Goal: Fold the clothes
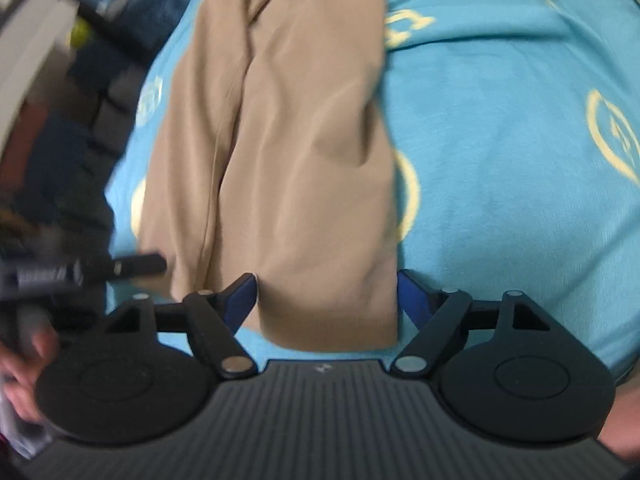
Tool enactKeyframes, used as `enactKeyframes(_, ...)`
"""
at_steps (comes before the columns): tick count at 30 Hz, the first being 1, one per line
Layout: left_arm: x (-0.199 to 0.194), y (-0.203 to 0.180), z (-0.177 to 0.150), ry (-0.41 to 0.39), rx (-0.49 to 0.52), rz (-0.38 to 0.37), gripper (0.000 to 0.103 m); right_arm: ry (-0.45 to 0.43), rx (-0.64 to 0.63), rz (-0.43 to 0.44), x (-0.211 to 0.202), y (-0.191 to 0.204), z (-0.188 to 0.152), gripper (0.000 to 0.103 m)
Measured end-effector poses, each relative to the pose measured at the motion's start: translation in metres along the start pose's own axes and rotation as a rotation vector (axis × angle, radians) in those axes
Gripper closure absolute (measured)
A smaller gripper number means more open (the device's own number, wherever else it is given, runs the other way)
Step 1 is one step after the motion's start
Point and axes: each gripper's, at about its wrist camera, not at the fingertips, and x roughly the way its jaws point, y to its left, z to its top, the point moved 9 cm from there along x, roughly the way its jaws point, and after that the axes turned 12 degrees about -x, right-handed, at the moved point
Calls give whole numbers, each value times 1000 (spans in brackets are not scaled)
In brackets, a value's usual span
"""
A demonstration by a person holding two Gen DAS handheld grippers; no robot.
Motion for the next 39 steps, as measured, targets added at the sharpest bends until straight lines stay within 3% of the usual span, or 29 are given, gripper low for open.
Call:
enactKeyframes(1,-1,1,2,-10,-6,12,87,13,-37,-13,1,3,-1,26)
enactKeyframes(2,-3,2,3,-17,-21,-1,91,21,-65,-24,2,6,-2,37)
enactKeyframes(4,-11,1,5,-49,-40,-35,98,8,-80,-25,-4,6,-2,82)
enactKeyframes(6,-28,-3,8,-102,-54,-94,98,-21,-59,1,-14,2,1,91)
enactKeyframes(9,-64,-14,13,-184,-81,-220,98,-115,14,38,-44,-12,14,92)
enactKeyframes(15,-142,-51,31,-312,-129,-403,98,-326,65,84,-136,-20,51,92)
enactKeyframes(19,-184,-75,27,-368,-126,-467,98,-447,42,73,-193,-9,67,92)
enactKeyframes(24,-204,-78,-23,-349,-113,-489,99,-475,23,59,-216,-5,34,92)
enactKeyframes(27,-194,-66,-65,-272,-138,-444,99,-461,31,62,-219,-6,-1,92)
enactKeyframes(30,-187,-60,-86,-241,-149,-406,99,-469,45,49,-214,-9,0,92)
enactKeyframes(35,-177,-65,-68,-245,-173,-376,99,-486,71,26,-207,-13,7,92)
enactKeyframes(39,-161,-77,-12,-287,-168,-319,98,-498,88,-1,-198,-18,22,92)
